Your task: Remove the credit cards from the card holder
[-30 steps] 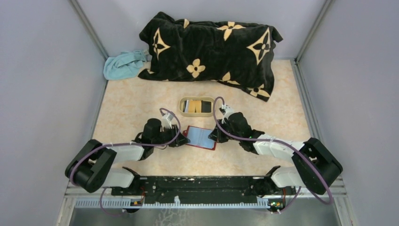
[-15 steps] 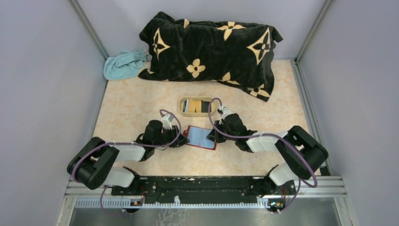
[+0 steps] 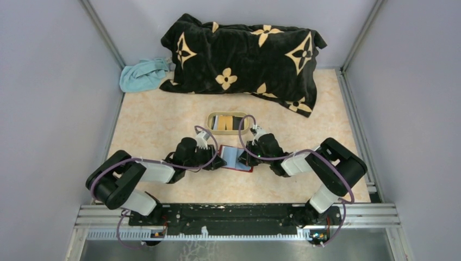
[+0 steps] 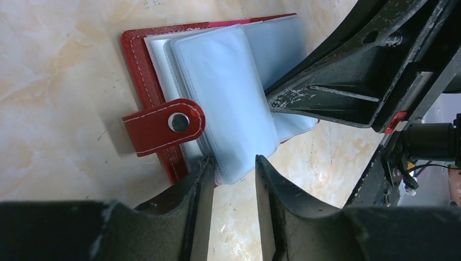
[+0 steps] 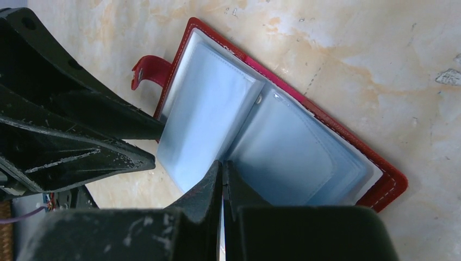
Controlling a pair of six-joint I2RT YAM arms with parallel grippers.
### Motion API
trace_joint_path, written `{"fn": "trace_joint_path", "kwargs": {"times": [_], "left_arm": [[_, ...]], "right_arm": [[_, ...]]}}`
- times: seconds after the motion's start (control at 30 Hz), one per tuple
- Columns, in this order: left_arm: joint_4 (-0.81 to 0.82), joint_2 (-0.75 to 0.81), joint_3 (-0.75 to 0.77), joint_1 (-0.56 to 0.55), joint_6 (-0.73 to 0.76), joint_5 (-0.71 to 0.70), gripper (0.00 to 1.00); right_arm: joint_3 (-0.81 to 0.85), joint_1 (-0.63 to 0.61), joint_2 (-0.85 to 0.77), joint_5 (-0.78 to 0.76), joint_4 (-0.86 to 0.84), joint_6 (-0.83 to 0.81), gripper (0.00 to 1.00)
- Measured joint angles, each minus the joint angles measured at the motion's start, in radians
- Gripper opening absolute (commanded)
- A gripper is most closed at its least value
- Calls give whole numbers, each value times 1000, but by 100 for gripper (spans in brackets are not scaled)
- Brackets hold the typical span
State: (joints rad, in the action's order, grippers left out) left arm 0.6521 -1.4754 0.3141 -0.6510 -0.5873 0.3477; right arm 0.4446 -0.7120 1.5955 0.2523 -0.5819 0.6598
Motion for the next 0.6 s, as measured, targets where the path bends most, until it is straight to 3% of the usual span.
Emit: {"fn": "trace_joint_path", "kwargs": {"times": [0.6], "left_arm": [[-62,10,35,-19,-8,-29,40]], "right_arm": [[-26,8,50,18,-124,32,0]]}}
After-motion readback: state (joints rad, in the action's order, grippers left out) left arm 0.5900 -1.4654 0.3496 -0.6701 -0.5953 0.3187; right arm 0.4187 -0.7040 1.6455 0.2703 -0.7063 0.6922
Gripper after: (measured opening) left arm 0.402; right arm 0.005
